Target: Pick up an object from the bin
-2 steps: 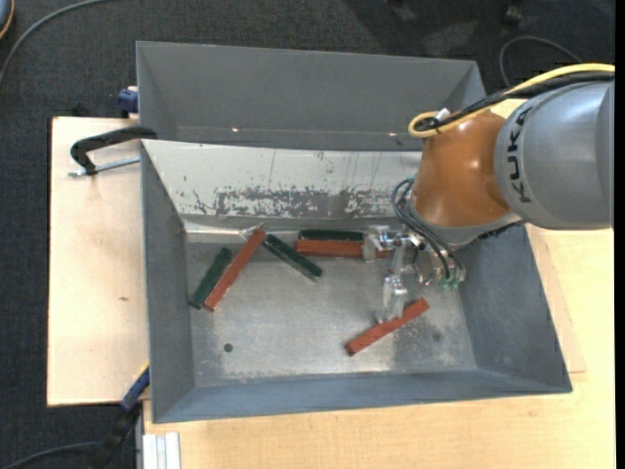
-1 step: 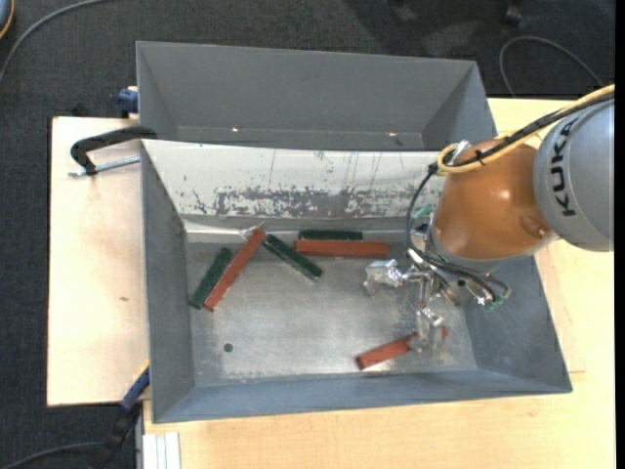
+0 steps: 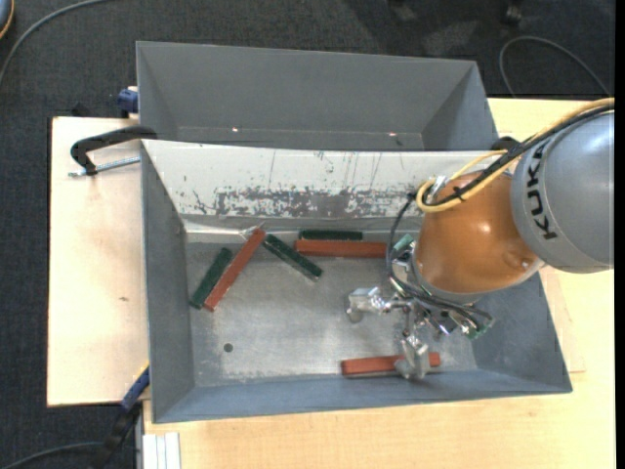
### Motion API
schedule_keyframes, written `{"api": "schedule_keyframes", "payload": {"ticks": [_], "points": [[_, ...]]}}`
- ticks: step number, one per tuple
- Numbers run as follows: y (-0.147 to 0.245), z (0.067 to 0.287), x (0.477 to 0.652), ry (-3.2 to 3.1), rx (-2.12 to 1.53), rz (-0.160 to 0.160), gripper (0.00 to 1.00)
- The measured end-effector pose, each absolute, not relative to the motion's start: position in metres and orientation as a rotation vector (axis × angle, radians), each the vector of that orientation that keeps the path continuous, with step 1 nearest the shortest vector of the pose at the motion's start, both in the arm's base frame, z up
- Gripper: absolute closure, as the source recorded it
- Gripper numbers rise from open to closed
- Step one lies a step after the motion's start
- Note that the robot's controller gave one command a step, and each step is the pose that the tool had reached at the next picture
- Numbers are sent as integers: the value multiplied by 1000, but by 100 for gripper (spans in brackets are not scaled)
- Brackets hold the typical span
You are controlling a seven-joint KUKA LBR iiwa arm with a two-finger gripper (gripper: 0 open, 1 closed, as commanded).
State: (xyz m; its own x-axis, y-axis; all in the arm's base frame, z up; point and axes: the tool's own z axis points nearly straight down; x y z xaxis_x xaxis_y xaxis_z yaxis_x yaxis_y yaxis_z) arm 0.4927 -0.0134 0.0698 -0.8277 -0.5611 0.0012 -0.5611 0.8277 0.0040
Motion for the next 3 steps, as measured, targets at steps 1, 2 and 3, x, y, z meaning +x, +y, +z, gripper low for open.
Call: {"api": "schedule_keyframes", "payload": {"ticks": [1,2,3], "points": [[33,156,569,-3066,770,1,0],[168,82,590,-2967,1053,-7,0],[203,72,601,-3033,854,-5,0]]}}
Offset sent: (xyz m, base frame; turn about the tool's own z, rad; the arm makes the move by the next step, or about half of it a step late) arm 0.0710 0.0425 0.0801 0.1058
